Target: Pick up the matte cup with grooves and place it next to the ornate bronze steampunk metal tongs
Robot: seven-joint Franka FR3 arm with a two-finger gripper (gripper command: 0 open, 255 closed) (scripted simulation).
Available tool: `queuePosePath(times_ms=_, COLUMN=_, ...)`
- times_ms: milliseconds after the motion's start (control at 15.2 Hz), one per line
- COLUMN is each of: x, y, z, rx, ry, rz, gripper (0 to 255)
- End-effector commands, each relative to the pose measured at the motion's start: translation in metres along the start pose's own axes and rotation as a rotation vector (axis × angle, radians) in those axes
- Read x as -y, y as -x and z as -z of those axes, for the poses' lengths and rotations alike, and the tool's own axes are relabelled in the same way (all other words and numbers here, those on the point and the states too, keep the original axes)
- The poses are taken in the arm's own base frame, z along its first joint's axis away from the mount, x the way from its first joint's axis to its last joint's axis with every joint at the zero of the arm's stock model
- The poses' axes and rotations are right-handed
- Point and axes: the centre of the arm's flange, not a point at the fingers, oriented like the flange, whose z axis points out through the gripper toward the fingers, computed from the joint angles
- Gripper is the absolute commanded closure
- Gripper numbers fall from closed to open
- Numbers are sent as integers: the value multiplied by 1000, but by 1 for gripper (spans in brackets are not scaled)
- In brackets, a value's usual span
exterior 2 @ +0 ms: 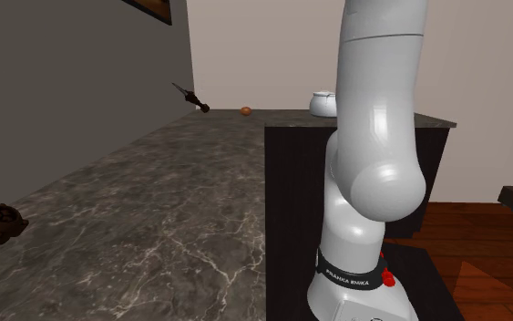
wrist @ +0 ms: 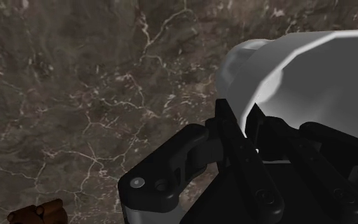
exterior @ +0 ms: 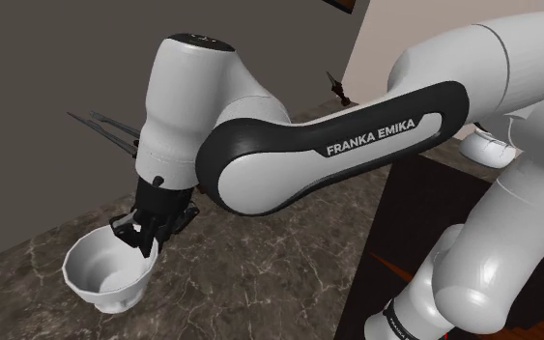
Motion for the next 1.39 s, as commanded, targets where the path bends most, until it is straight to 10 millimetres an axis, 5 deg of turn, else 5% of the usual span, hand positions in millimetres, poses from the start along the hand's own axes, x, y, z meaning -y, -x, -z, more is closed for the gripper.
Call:
queuePosePath(times_ms=0, x=-3, y=2, z=-12, rx=-1, ry=-1, rz=0, gripper=255)
queuePosePath(times_ms=528, x=-3, y=2, z=-12, rx=-1, ry=-1, rz=0, gripper=255)
queuePosePath(times_ms=594, x=-3, y=2, z=-12, rx=-1, ry=-1, rz=0, gripper=0)
queuePosePath(times_ms=924, x=-3, y=2, z=-12, rx=-1, ry=-1, rz=0, gripper=0)
queuePosePath(times_ms=1188, x=-3, y=2, z=38, rx=-1, ry=-1, rz=0, gripper=0)
queuePosePath(times_ms=1320, x=-3, y=2, z=38, rx=-1, ry=-1, rz=0, gripper=0)
